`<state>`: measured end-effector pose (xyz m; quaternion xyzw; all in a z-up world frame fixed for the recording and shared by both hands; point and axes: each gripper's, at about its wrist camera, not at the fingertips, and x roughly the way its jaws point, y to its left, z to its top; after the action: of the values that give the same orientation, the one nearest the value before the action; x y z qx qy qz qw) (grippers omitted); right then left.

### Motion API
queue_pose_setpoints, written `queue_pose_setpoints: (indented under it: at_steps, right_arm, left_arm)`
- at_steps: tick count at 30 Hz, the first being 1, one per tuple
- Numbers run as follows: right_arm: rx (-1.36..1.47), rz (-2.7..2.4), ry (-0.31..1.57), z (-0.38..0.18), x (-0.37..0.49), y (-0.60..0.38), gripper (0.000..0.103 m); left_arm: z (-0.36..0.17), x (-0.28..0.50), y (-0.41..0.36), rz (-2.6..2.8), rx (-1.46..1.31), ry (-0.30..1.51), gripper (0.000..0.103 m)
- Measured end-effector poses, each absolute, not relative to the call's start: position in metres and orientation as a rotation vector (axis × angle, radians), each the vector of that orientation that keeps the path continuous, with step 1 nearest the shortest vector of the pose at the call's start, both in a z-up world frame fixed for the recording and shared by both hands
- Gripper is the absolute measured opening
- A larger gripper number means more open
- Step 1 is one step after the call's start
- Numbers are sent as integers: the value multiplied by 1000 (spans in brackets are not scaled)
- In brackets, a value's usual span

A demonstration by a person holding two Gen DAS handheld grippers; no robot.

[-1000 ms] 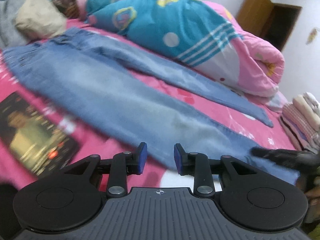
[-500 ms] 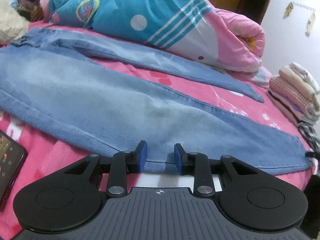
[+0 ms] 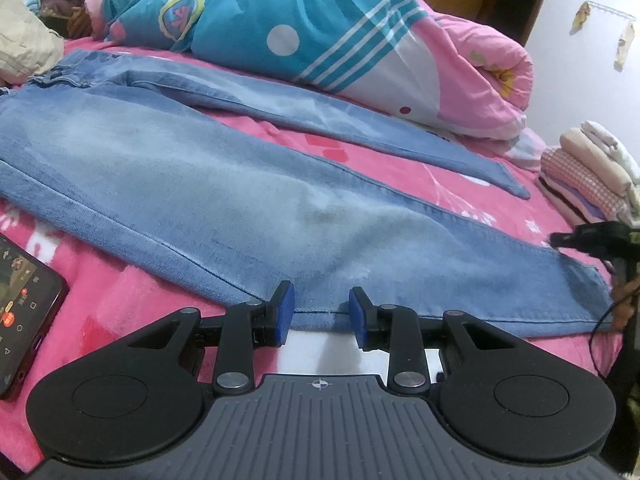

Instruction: Fold clothes

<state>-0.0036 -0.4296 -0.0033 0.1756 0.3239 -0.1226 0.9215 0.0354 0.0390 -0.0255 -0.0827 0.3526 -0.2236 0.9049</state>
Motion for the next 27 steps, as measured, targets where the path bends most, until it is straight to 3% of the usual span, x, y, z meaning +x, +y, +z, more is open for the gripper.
queue_pose_setpoints:
  at_steps: [7, 11, 15, 20, 27]
  right_arm:
    - [297, -139, 700, -15, -71, -408, 0]
    - [573, -337, 627, 1, -119, -461, 2]
    - [538, -277, 568, 25, -112, -450, 4]
    - [380, 90, 634, 25, -28, -346, 4]
    - [128, 468, 698, 2, 34, -183, 4]
  left_arm:
    - [-27, 30, 41, -459, -191, 724, 31]
    - [-29, 26, 45, -466, -204, 706, 31]
    - [-31, 19, 50, -450, -256, 682, 31]
    - [-18, 4, 68, -406, -320, 643, 31]
    - [29, 15, 159, -253, -366, 540, 31]
